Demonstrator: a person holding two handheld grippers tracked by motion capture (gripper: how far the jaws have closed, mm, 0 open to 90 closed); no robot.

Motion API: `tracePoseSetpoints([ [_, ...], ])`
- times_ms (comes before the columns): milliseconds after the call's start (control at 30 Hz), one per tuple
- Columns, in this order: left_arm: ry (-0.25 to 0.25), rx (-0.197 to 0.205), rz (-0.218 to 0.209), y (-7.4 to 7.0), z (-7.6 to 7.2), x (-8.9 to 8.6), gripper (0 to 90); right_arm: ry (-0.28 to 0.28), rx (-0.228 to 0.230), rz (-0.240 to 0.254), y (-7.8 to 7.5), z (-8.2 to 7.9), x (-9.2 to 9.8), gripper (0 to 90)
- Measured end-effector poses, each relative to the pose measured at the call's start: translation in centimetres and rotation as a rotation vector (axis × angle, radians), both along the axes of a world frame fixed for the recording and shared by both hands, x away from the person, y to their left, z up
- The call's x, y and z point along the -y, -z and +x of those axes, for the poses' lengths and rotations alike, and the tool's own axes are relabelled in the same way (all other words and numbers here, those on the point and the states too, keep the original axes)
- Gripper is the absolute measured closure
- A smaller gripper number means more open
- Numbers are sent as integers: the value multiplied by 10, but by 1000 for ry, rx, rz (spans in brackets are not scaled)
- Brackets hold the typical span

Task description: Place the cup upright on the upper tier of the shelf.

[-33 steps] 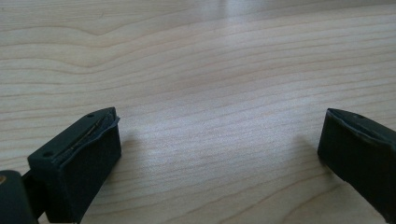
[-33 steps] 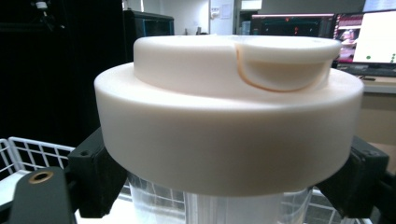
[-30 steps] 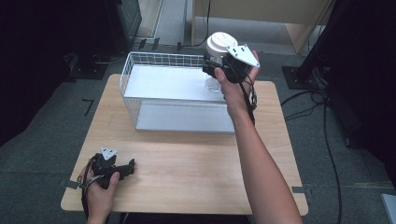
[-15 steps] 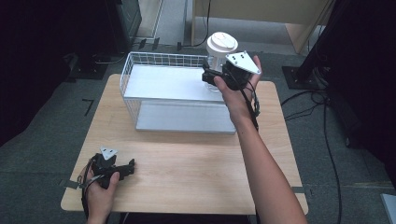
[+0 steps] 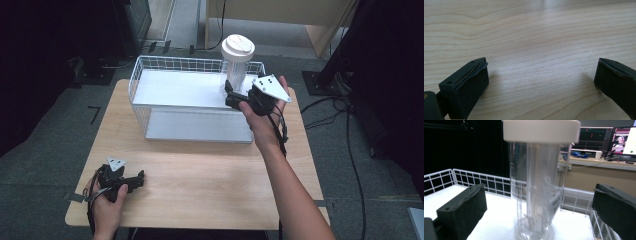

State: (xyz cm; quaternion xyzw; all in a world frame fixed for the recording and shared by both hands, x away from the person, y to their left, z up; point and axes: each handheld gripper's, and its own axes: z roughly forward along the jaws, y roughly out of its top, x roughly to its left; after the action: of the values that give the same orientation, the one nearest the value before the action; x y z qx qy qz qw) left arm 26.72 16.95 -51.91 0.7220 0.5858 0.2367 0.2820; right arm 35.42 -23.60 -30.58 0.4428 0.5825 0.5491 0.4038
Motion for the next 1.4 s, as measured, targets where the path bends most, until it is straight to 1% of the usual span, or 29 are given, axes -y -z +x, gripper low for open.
tracePoseSetpoints([
  [67, 0, 0, 0, 0, 0, 0, 0, 6, 6, -3, 4, -5, 4, 0],
  [200, -1, 2, 0, 0, 0, 0, 0, 19, 25, -41, 12, -18, 11, 0],
  [267, 0, 2, 0, 0, 0, 0, 0, 19, 27, -49, 17, -23, 15, 0],
  [367, 0, 0, 0, 0, 0, 0, 0, 26, 27, -52, 23, -32, 22, 0],
  [433, 0, 0, 0, 0, 0, 0, 0, 28, 21, -46, 28, -37, 26, 0],
  [533, 0, 2, 0, 0, 0, 0, 0, 28, 9, -57, 37, -44, 34, 0],
  [567, 0, 2, 0, 0, 0, 0, 0, 28, 9, -57, 37, -44, 34, 0],
  [600, 0, 0, 0, 0, 0, 0, 0, 34, 8, -63, 42, -47, 39, 0],
  [700, 0, 0, 0, 0, 0, 0, 0, 44, -5, -50, 48, -52, 48, 0],
  [733, 0, 0, 0, 0, 0, 0, 0, 44, -5, -50, 48, -52, 48, 0],
  [767, 0, 0, -1, 0, 0, 0, 0, 54, -10, -50, 52, -55, 54, 0],
  [867, 0, 0, -1, 0, 0, 0, 0, 65, -25, -48, 59, -59, 62, 0],
  [1233, 1, 0, 0, 0, 0, 0, 0, 100, -87, -46, 91, -71, 88, 0],
  [1267, 1, 0, 0, 0, 0, 0, 0, 100, -87, -46, 91, -71, 88, 0],
  [1300, 1, 0, 0, 0, 0, 0, 0, 112, -106, -45, 98, -74, 94, 0],
  [1400, 1, -1, 0, 0, 0, 0, 0, 121, -126, -48, 108, -79, 102, 0],
])
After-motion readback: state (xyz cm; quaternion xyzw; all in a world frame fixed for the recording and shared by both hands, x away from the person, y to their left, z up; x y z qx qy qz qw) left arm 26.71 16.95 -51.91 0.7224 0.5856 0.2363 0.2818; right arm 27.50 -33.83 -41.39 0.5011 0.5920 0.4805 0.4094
